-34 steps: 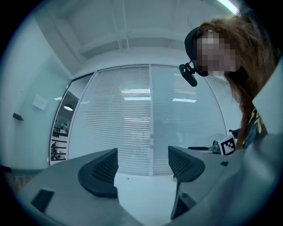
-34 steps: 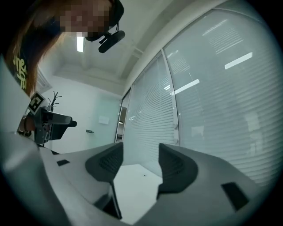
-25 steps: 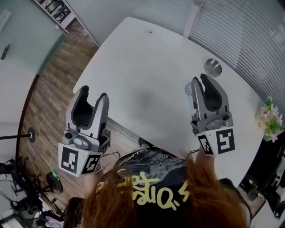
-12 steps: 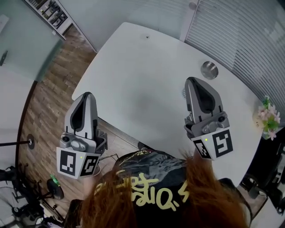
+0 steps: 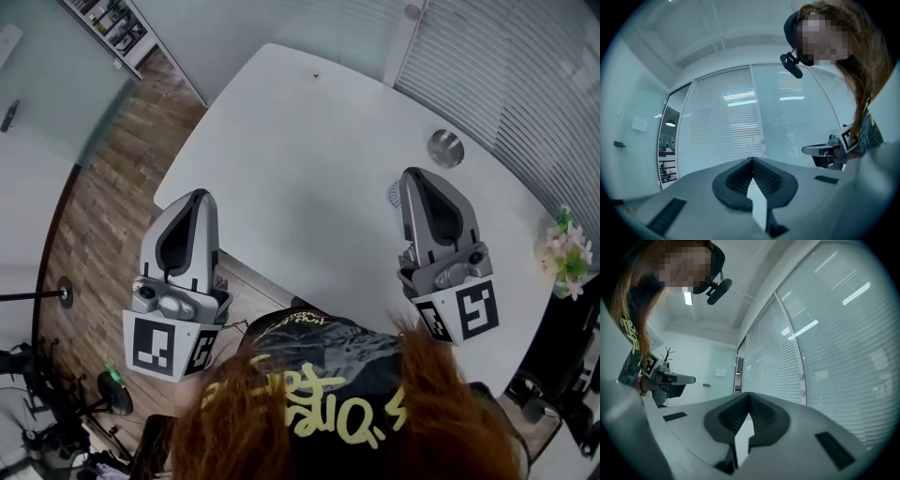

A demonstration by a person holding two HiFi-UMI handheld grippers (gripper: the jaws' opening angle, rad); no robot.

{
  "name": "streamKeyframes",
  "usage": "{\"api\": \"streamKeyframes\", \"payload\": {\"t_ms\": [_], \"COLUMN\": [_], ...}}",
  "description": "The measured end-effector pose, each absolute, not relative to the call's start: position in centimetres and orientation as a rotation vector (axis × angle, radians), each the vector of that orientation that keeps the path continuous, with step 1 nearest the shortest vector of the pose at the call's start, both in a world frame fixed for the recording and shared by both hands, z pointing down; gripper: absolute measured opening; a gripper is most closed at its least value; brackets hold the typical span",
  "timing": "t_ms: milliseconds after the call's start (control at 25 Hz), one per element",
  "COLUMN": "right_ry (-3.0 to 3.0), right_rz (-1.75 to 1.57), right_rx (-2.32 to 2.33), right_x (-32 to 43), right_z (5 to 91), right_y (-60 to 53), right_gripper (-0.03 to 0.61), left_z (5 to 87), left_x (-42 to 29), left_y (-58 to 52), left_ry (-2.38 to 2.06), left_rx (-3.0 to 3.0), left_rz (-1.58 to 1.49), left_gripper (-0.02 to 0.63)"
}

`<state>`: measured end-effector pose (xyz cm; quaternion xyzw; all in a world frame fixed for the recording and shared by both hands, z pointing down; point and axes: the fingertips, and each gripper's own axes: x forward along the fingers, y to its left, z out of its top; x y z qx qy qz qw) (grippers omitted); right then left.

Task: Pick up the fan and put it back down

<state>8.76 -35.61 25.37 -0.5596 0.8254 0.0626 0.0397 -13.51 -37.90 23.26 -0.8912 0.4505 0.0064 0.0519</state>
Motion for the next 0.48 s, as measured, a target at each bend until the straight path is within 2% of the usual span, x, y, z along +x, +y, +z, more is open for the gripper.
{"api": "streamKeyframes", "payload": {"t_ms": [480], "right_ry": [2.496], "right_rz": [0.234], "right_rx": [-1.82], "right_x": [10.9], "right_z": [24.7], "right_y": [-33.3], "right_gripper": [0.003], "left_z": [23.3], "left_x": [-14.3], "left_y": [-35.8], "left_ry": [1.403], "left_rx": [-2.749], "left_rz": [0.091], "left_gripper": [-0.011]}}
